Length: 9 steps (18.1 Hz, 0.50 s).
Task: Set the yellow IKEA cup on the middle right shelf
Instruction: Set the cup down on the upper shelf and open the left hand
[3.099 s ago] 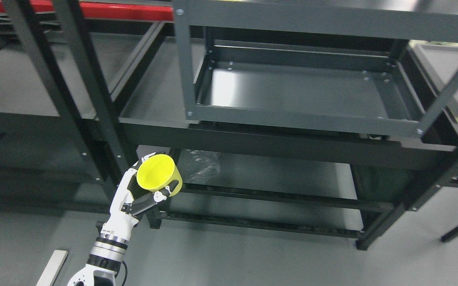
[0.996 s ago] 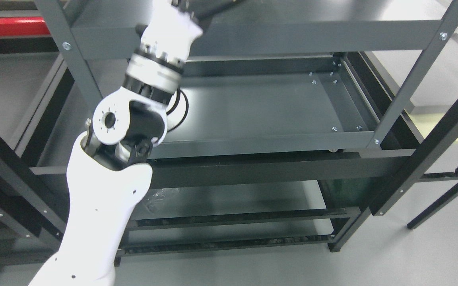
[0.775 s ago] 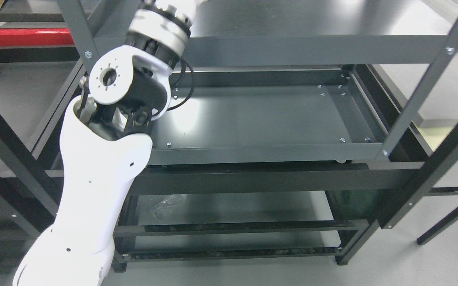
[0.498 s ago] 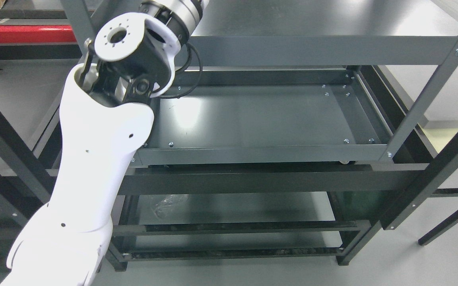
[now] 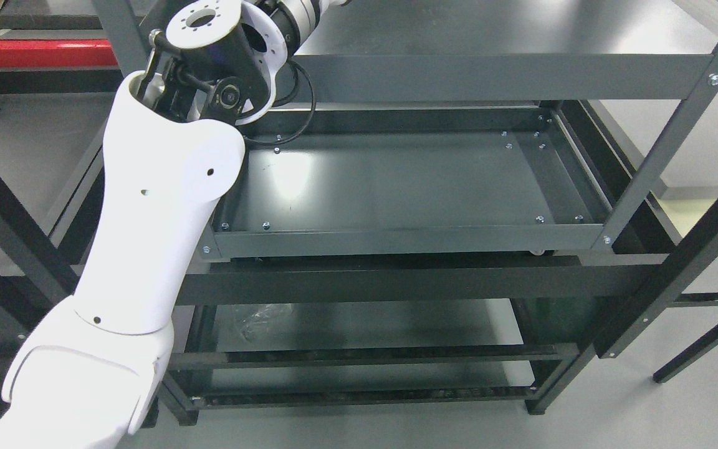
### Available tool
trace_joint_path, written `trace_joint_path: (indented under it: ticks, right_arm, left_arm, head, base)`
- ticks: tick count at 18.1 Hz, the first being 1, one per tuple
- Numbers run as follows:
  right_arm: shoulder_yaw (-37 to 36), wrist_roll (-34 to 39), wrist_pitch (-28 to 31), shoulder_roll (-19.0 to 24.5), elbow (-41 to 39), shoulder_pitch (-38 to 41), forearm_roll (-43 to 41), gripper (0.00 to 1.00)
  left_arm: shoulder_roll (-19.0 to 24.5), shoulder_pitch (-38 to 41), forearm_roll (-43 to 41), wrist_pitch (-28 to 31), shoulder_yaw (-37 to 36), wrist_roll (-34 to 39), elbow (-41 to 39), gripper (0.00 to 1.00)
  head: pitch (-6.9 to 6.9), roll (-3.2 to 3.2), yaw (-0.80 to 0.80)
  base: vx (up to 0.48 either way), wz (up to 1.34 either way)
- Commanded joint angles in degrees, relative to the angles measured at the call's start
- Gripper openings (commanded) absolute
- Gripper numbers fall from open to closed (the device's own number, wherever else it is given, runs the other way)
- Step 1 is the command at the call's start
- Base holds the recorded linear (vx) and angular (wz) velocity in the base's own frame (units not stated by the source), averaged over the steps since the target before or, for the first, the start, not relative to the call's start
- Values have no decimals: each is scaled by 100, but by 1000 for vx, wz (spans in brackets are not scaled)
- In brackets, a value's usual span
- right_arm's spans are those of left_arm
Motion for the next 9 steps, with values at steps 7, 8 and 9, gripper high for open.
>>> trace_joint_path:
  ticks: [7, 8, 9]
  right_arm:
    - [97, -16, -2, -100, 0, 78, -141, 99]
    - [97, -16, -2, -100, 0, 78, -141, 99]
    - [97, -16, -2, -100, 0, 78, -141, 99]
  left_arm:
    - [100, -73, -196, 303, -135, -297, 1204, 88]
    - [100, -82, -266, 303, -135, -332, 1204, 94]
    - [100, -82, -354, 303, -127, -333, 1187, 98]
  head:
    - [-1, 0, 0]
    - [0, 0, 0]
    - [-1, 0, 0]
  base:
    - [0, 0]
    - [0, 0]
    - [0, 0]
